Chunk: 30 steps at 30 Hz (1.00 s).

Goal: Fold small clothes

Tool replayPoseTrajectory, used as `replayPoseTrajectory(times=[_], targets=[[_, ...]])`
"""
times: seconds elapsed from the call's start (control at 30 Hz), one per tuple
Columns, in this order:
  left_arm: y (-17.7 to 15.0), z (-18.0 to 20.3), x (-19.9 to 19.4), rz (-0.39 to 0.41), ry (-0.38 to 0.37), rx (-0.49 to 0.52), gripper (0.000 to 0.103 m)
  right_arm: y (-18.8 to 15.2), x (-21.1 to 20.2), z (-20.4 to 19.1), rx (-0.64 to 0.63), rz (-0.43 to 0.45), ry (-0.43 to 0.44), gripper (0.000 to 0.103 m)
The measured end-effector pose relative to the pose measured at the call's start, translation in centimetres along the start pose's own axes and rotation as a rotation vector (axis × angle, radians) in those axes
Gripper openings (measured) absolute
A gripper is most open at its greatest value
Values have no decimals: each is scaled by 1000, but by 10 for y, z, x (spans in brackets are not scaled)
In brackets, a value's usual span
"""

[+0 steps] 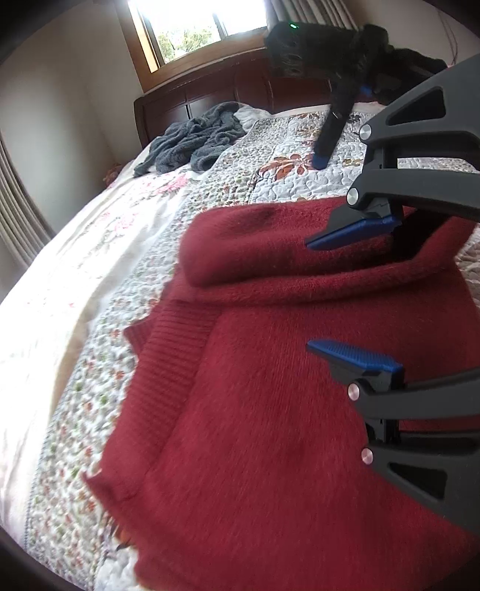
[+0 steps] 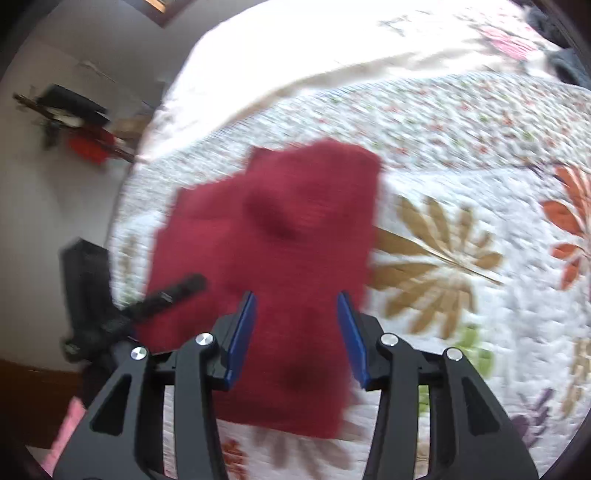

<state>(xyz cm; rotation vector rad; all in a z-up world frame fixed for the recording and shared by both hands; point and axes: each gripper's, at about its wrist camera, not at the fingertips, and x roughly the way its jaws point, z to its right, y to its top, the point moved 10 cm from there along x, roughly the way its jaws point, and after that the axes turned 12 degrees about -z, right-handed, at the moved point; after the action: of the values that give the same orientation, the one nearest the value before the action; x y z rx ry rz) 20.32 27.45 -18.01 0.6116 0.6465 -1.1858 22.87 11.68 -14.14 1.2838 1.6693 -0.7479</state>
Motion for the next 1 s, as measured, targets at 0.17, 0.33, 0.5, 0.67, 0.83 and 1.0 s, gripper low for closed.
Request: replayPoseTrajectory(times=[0.17, 0.33, 0.5, 0.67, 0.83, 1.0], targets=[[3, 8, 18, -6, -95, -13, 50, -22, 19, 42, 17, -11, -112, 45], [13, 17, 39, -13, -126, 2, 51, -36, 38, 58, 28, -18, -101, 45], [24, 31, 53, -26, -99, 42, 55, -39, 44, 63, 19, -13, -120, 45], [31, 50, 64, -57, -110, 76, 55, -42, 51, 62, -9, -5, -190, 45], [33, 52, 73, -74, -60, 100, 38, -46, 54, 67, -21, 15, -244, 45], [33, 55, 69, -37, -77, 99, 20, -50, 57, 68, -38, 30, -282, 45]])
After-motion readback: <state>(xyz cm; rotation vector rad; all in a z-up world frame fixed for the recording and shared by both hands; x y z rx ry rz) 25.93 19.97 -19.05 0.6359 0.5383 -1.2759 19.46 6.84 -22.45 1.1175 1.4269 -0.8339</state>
